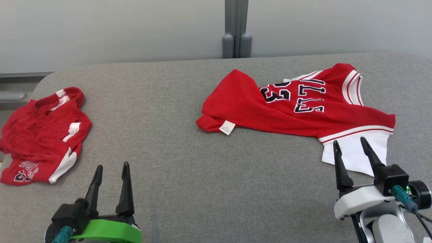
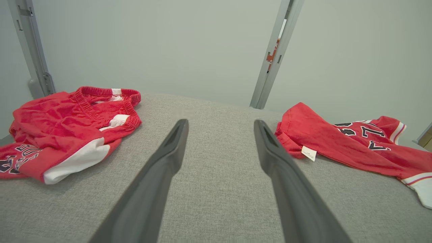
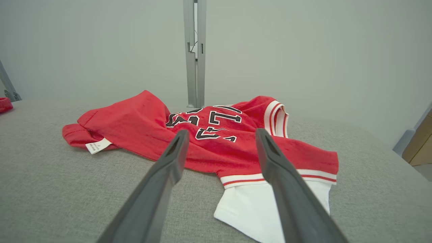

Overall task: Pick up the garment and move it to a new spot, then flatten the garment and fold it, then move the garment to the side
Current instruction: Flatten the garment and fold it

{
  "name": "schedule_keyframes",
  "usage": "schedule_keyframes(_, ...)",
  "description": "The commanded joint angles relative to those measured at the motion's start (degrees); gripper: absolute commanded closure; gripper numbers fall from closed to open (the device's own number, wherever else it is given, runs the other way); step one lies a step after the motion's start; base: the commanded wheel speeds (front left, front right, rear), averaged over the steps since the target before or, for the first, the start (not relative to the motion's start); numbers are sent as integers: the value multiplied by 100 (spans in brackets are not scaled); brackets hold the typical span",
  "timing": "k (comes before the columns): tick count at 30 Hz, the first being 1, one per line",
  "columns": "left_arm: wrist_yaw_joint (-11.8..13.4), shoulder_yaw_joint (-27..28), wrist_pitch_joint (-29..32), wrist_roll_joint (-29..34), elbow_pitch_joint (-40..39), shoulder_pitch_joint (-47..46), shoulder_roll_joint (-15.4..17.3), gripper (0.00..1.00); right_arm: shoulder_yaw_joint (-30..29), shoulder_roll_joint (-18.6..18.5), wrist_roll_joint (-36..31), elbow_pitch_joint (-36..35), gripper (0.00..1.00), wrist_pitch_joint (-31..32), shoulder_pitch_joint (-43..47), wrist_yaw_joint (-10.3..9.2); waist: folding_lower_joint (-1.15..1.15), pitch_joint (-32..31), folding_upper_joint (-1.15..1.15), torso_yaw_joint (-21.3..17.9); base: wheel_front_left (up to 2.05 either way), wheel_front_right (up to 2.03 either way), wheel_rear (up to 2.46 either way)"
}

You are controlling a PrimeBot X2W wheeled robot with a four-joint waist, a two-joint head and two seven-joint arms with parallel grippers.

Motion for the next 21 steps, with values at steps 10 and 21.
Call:
schedule_keyframes(10,46,28,43,71,333,-80,69,0,130,134,128,-299,0,37,280,-11,0,-44,0,-363,0,0,0)
schedule_keyframes(21,-20,-269,716,-291,1629,-1820,167,0,288,159,146,-418,0,139,34,-11,0,521,0,-893,0,0,0)
